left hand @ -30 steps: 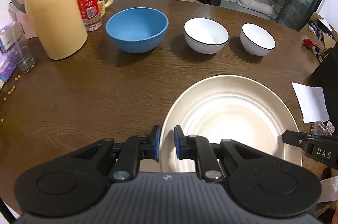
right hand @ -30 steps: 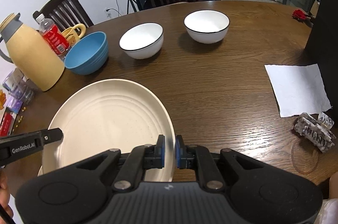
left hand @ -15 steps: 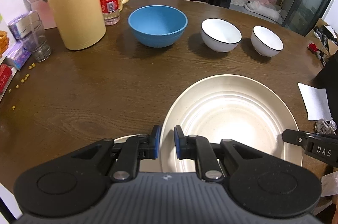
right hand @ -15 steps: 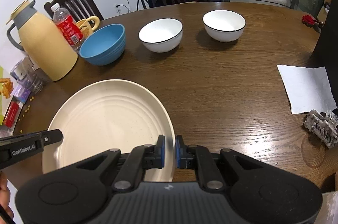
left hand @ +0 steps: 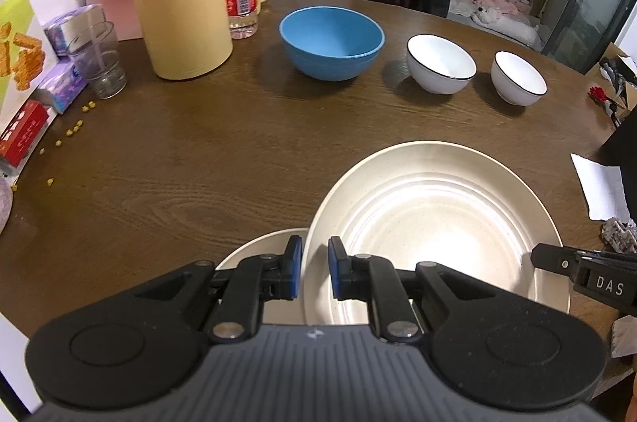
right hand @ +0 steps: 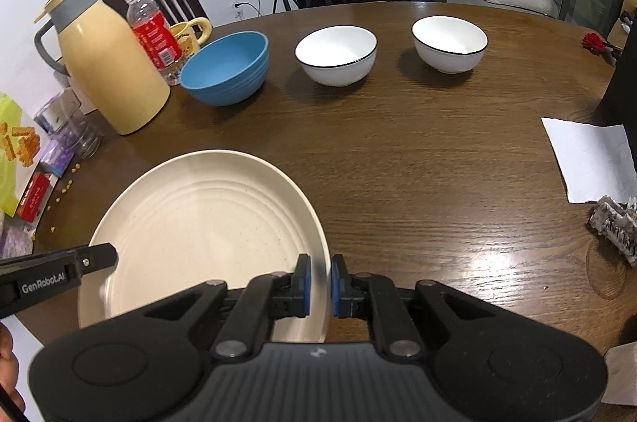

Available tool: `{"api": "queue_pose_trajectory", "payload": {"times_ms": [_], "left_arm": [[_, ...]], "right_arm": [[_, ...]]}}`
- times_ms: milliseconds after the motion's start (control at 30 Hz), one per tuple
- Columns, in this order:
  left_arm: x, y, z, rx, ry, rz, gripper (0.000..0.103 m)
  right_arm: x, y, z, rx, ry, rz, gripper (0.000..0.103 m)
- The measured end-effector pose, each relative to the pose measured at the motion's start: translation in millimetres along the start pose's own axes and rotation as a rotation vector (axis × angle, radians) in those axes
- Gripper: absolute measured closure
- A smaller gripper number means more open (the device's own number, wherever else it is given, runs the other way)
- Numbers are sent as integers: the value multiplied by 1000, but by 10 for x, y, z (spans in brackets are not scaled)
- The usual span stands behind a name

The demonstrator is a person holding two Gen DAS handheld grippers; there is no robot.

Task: Organize plates and bowls
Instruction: 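Lower the held plate onto the stacked cream plates with both grippers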

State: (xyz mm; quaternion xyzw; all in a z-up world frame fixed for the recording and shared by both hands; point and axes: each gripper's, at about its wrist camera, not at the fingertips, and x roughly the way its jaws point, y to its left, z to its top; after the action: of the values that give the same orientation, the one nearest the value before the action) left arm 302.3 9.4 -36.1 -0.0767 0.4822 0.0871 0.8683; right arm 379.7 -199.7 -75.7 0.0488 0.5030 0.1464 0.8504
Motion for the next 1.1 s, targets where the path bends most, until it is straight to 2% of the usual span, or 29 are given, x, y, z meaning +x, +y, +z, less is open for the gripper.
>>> {"api": "queue_pose_trajectory", "payload": {"times_ms": [633,1100], "left_arm": [[-78,429,-250,-46,24,27,89],[7,673,-344,-81,44,47,89]], "right_arm": [[42,402,-234,-39,33,15,93],[180,631,-328,-69,57,19,93]]}}
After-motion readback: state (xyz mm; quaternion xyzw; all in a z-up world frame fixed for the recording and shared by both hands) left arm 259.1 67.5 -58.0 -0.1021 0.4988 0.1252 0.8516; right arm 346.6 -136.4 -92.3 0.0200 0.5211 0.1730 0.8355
